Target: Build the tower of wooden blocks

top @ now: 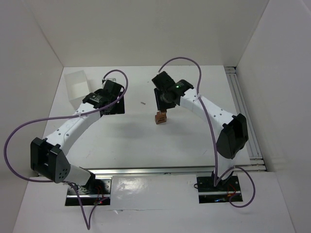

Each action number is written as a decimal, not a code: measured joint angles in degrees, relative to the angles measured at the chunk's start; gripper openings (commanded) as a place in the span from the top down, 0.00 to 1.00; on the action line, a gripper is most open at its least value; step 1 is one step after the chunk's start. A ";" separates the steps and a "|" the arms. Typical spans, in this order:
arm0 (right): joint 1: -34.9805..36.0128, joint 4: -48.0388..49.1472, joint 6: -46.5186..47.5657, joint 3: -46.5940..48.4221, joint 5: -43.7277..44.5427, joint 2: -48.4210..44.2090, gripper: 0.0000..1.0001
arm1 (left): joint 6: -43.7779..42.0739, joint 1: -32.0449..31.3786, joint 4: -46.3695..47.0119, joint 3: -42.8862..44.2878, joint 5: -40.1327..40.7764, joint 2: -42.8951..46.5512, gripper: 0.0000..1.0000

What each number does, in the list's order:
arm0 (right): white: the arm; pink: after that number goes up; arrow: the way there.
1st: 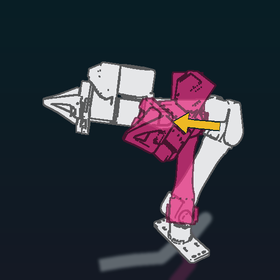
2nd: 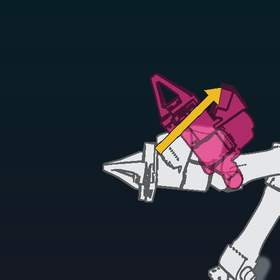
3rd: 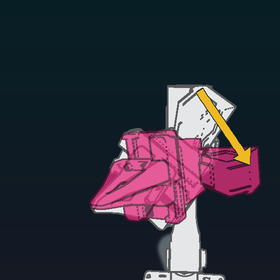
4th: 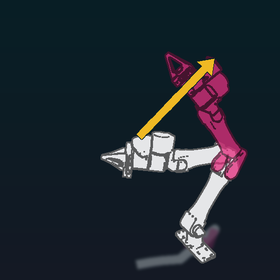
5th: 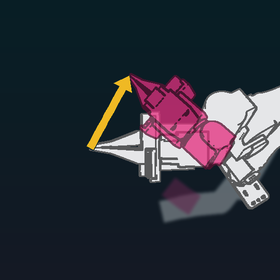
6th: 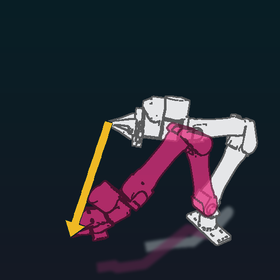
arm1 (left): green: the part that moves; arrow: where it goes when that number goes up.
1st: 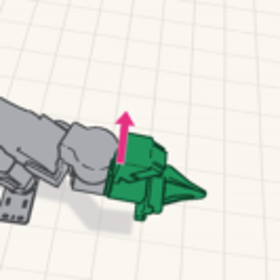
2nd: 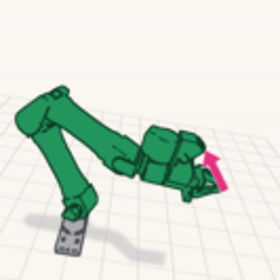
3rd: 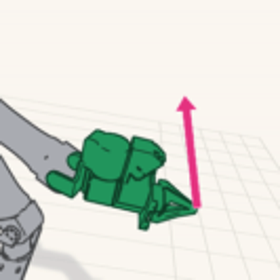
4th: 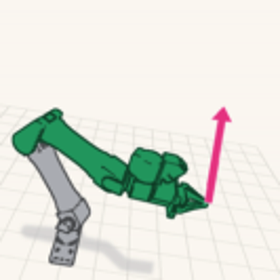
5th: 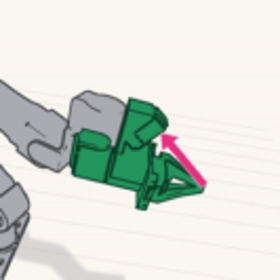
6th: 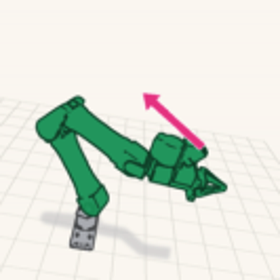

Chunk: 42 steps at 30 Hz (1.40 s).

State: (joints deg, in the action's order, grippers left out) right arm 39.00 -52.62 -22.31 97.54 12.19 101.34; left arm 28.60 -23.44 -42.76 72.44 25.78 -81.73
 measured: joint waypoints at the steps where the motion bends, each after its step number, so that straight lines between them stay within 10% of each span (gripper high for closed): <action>1: 0.76 -0.09 -0.55 -1.03 -0.17 0.17 0.61 | 0.00 0.00 0.00 -0.13 0.00 0.04 0.06; 42: 1.18 1.66 -0.31 0.61 2.23 8.90 0.61 | 0.04 0.00 0.31 -1.60 0.22 0.39 0.06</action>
State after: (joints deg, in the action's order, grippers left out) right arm 40.18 -50.96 -22.61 98.15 14.41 110.24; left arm 28.64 -23.44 -42.46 70.85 26.00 -81.34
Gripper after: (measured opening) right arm 0.424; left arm 0.947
